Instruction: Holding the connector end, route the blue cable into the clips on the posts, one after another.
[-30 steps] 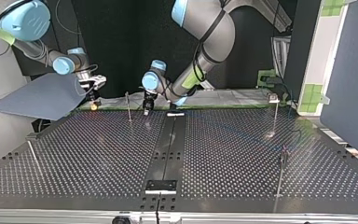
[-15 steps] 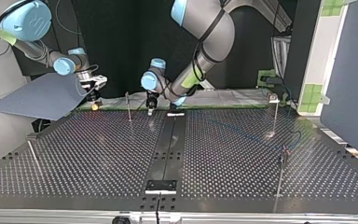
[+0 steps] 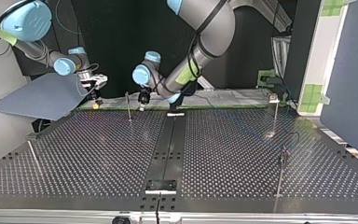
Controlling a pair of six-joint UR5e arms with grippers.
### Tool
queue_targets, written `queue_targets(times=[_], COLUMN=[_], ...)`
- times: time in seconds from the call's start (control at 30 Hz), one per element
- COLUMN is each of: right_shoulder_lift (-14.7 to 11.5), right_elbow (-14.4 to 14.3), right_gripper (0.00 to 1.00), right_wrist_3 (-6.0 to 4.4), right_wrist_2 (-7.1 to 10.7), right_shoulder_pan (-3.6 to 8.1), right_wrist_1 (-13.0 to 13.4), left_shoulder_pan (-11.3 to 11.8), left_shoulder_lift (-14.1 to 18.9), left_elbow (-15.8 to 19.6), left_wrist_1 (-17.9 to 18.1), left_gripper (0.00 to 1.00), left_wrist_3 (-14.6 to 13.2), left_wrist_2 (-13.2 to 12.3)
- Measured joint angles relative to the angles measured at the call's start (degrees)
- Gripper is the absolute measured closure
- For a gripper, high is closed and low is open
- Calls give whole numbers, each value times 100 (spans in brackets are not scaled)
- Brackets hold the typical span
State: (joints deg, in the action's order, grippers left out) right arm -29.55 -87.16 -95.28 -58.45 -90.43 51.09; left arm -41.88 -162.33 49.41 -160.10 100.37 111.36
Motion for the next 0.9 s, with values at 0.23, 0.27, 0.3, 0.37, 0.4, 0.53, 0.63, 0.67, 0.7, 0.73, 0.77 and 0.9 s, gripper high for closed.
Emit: queue_targets(times=[0.23,0.27,0.3,0.37,0.4,0.53,0.63,0.67,0.7,0.73,0.77,0.9], right_shoulder_lift=[5,5,5,5,5,7,7,7,7,7,8,8], right_elbow=[0,0,0,0,0,0,0,0,0,0,0,0], right_gripper=[100,100,100,100,100,100,100,100,100,100,100,100], right_wrist_3=[-1,-1,-1,-1,-1,-1,-1,-1,-1,-1,-1,-1], right_wrist_2=[0,0,0,-1,-1,-1,-1,-1,-1,-1,-1,1], right_shoulder_pan=[-36,-38,-39,-39,-40,-46,-46,-46,-46,-46,-47,-55], right_wrist_1=[-26,-27,-27,-24,-21,-6,-1,0,2,3,5,6], left_shoulder_pan=[-193,-216,-244,-282,-305,-364,-380,-381,-382,-382,-382,-399], left_shoulder_lift=[427,480,533,582,598,617,619,619,619,620,620,621], left_elbow=[426,485,562,682,759,992,1171,1226,1296,1351,1403,1627], left_wrist_1=[230,237,243,247,248,231,203,196,190,187,184,186], left_gripper=[0,0,0,0,0,0,0,0,0,0,0,0], left_wrist_3=[-15,-14,-12,-11,-10,-12,-11,-11,-10,-10,-10,-36], left_wrist_2=[114,139,166,196,212,258,277,280,280,279,275,162])
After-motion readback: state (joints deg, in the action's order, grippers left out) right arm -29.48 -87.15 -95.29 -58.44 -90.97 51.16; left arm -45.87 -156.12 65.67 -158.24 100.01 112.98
